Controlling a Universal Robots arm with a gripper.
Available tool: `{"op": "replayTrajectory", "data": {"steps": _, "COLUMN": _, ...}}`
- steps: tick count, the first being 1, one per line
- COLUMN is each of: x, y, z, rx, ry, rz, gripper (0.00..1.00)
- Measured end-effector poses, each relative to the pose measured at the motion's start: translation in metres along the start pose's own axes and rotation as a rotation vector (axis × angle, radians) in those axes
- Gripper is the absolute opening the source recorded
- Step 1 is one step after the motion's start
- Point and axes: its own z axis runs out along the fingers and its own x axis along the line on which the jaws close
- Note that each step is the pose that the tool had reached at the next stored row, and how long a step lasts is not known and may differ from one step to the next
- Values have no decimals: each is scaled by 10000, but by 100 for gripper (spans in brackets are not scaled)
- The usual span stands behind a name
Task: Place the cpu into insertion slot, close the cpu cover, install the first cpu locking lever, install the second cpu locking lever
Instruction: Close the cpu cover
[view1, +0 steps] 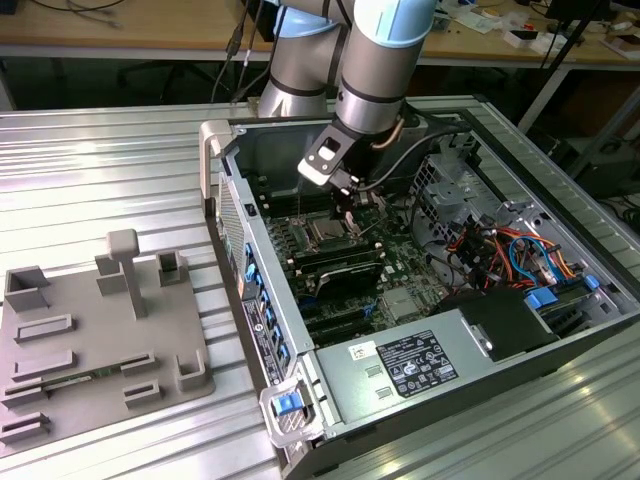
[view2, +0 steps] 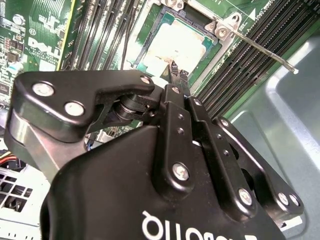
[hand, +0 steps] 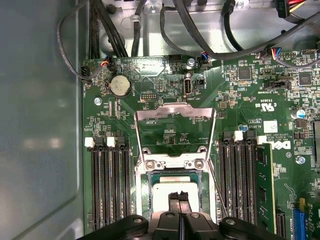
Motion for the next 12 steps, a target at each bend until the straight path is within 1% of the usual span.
{"op": "replayTrajectory", "data": {"steps": 3, "x": -1, "y": 0, "z": -14, "rx": 2, "ry": -3, "rz": 0, "gripper": 11}}
{"op": "replayTrajectory", "data": {"steps": 8, "x": 0, "y": 4, "z": -79, "rx": 1, "ry": -2, "rz": 0, "gripper": 11}}
{"op": "replayTrajectory", "data": {"steps": 10, "x": 0, "y": 12, "z": -80, "rx": 0, "ry": -1, "rz": -4, "gripper": 11}}
{"op": "replayTrajectory", "data": {"steps": 12, "x": 1, "y": 36, "z": -80, "rx": 1, "ry": -3, "rz": -1, "gripper": 11}}
